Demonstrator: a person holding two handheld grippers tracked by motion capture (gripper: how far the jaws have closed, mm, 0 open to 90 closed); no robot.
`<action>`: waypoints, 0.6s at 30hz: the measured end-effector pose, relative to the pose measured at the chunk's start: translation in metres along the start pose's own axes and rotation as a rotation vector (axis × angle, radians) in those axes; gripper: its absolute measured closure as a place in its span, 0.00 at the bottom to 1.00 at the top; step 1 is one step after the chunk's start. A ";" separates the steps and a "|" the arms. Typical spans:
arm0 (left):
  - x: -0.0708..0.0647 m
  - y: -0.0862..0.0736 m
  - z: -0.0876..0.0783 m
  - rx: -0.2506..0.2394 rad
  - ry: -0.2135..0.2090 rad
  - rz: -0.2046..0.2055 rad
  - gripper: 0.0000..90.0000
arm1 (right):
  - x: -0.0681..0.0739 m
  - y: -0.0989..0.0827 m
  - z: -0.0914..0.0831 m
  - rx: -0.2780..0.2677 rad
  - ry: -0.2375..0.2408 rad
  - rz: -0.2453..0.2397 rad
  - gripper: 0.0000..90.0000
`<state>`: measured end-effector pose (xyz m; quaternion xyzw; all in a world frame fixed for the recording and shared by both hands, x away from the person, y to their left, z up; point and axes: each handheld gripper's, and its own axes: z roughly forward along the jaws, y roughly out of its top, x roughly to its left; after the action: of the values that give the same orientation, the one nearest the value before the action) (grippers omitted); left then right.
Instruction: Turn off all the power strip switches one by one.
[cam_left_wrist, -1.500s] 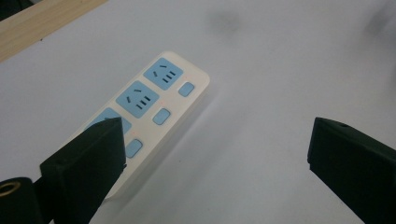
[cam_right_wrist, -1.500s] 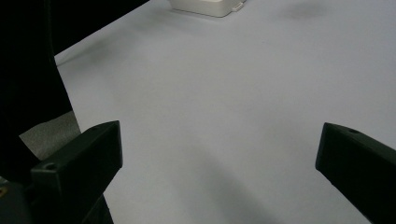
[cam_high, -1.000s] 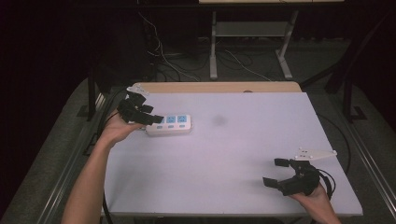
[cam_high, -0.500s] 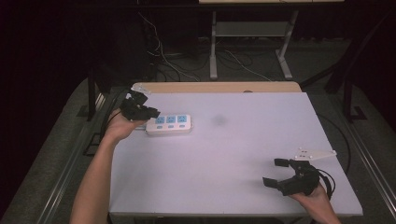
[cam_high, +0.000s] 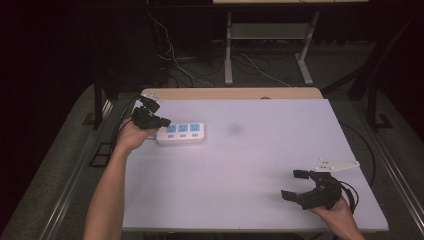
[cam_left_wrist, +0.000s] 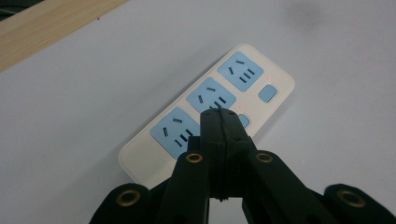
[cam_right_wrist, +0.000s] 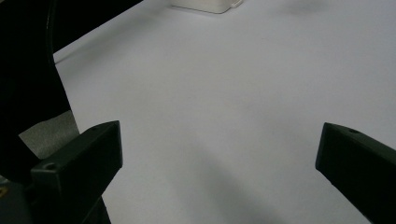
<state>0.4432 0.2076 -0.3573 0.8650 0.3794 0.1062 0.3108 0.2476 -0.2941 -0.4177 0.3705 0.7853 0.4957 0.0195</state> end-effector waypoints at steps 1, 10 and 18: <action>0.000 -0.001 0.002 0.005 -0.002 -0.005 0.99 | 0.000 0.000 0.000 0.000 0.000 0.000 0.00; 0.004 -0.010 0.013 0.036 -0.011 -0.020 0.99 | 0.000 0.000 0.000 0.000 0.000 -0.001 0.00; 0.008 -0.018 0.020 0.047 -0.013 -0.040 0.99 | 0.000 0.000 0.000 0.002 0.001 0.001 0.00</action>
<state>0.4466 0.2135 -0.3848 0.8649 0.3971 0.0854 0.2948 0.2476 -0.2943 -0.4180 0.3705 0.7857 0.4951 0.0185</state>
